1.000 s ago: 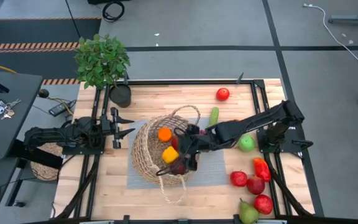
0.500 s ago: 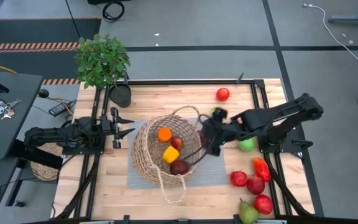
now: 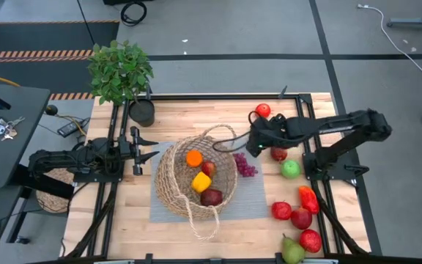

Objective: Build produce basket
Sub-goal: Put the red apple in the basket

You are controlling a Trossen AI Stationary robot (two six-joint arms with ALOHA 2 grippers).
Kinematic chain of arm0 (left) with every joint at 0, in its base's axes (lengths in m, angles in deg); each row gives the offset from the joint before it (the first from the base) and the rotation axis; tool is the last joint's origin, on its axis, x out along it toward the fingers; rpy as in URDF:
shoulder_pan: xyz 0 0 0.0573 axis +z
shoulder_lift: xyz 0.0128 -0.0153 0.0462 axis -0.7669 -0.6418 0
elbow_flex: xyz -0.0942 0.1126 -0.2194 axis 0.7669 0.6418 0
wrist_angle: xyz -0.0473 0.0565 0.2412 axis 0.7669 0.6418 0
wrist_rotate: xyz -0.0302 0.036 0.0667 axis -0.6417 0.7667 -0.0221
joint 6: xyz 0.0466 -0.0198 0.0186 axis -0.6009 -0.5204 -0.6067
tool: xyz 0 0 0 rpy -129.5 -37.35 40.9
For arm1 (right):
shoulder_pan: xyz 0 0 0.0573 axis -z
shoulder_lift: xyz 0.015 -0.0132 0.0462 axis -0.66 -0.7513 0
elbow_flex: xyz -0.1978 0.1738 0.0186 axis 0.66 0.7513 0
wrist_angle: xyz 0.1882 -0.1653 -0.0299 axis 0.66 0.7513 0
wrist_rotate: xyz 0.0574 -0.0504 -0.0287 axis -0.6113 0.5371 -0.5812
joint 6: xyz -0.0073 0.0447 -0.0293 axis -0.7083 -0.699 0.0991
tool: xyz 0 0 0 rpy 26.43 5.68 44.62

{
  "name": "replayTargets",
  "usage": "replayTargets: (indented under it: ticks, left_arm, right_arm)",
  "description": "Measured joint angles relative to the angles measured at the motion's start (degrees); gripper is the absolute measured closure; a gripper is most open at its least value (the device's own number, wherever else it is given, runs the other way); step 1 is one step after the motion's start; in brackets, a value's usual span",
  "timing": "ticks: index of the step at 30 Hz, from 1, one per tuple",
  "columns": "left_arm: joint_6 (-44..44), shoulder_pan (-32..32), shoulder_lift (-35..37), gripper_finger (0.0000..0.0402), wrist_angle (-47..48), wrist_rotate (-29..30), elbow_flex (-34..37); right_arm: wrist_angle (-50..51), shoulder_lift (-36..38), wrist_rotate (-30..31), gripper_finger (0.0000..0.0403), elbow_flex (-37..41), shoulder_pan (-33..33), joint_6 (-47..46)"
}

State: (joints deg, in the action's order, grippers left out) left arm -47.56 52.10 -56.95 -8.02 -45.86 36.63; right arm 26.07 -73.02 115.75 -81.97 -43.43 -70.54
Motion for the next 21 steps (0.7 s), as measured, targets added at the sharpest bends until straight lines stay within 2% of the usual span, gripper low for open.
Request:
replayTargets:
  ticks: [6,14,18,21]
  left_arm:
    - [0.0,0.0,0.0,0.0241,0.0,0.0,0.0]
    - [0.0,0.0,0.0,0.0241,0.0,0.0,0.0]
    - [0.0,0.0,0.0,0.0241,0.0,0.0,0.0]
    - [0.0,0.0,0.0,0.0241,0.0,0.0,0.0]
  right_arm:
    - [-1.0,-5.4,-2.6,0.0015,4.0,7.3,-3.8]
    - [-4.7,-13.0,-5.8,0.0015,4.3,14.2,-0.6]
    - [-7.6,-13.4,-8.7,0.0015,4.3,15.9,3.4]
    - [-8.6,-10.9,-7.1,0.0015,4.3,15.7,5.2]
